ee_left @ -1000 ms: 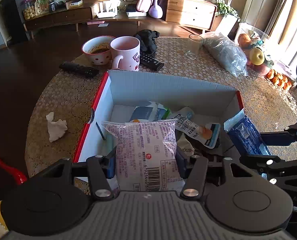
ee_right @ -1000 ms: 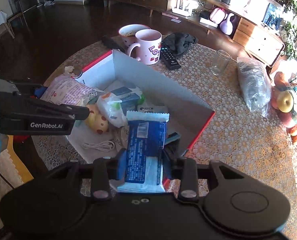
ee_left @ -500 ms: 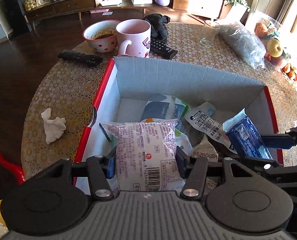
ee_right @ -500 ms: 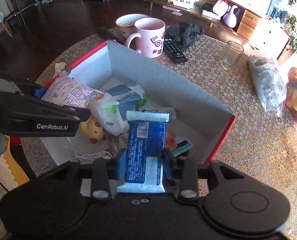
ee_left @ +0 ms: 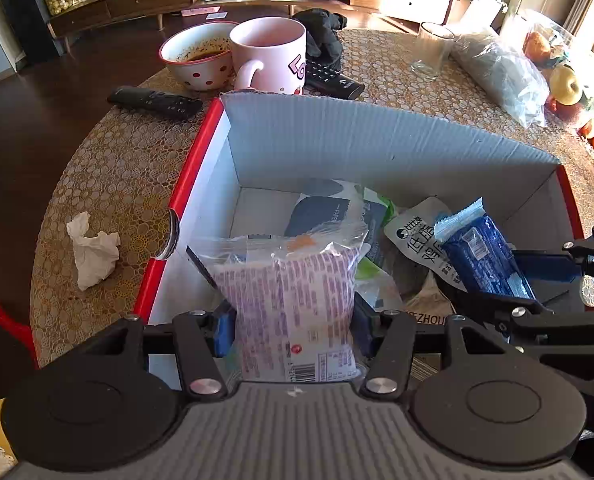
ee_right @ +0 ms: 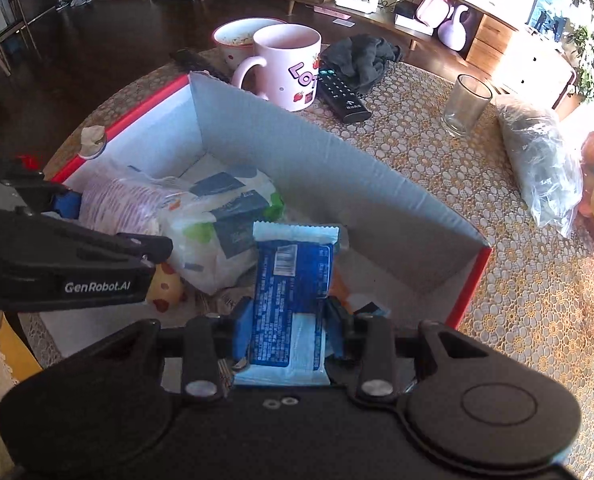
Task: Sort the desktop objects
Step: 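Release the snack bag with the left tool while the right tool releases the blue bar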
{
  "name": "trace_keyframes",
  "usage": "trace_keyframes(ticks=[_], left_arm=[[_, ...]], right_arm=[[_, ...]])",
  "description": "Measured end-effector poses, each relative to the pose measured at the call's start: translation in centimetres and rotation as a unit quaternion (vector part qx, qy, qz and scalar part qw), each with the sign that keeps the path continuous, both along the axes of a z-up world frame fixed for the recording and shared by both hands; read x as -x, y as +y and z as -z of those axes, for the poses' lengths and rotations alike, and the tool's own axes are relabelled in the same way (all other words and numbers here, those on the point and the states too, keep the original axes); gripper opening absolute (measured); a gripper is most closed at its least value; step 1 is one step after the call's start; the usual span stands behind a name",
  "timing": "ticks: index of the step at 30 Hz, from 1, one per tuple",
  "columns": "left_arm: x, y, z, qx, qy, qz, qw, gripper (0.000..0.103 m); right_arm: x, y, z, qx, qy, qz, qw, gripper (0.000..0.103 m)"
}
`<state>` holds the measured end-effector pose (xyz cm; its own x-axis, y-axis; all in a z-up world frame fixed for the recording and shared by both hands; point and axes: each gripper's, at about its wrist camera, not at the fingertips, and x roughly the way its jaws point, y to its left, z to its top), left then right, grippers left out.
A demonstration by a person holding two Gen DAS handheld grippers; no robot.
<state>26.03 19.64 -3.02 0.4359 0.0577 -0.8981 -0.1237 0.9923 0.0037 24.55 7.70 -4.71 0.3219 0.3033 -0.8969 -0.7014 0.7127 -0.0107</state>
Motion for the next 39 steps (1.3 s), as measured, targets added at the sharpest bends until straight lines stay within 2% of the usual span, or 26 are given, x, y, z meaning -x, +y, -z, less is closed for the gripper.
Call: trace_keyframes(ticks=[12,17,20,22,25,30,39], left_arm=[[-0.8,0.0,0.7,-0.001,0.009,0.009,0.9999,0.056],[-0.9,0.0,1.2,0.004,0.018,0.011,0.9998,0.056],[-0.9,-0.1,1.2,0.004,0.018,0.008,0.9998,0.063],[-0.9,0.0,1.2,0.011,0.018,0.004,0.9998,0.069],[-0.9,0.2,1.0,0.021,0.02,-0.001,0.9996,0.073],[-0.7,0.1,0.5,0.02,0.017,-0.007,0.9996,0.081],[0.0,-0.2,-1.0,0.016,0.008,-0.007,0.9998,0.081]], right_arm=[[-1.0,0.4,2.2,0.01,0.01,0.01,1.0,0.038],[-1.0,0.4,2.3,0.007,0.017,0.007,1.0,0.041],[-0.8,0.2,2.4,0.008,0.024,0.005,1.0,0.048],[-0.6,0.1,2.2,0.003,0.02,0.002,1.0,0.059],[-0.4,-0.2,1.7,-0.005,0.014,-0.004,1.0,0.063],[0.0,-0.5,1.0,-0.017,0.016,-0.014,1.0,0.064],[1.2,-1.3,-0.4,-0.032,0.011,-0.03,0.999,0.064]])
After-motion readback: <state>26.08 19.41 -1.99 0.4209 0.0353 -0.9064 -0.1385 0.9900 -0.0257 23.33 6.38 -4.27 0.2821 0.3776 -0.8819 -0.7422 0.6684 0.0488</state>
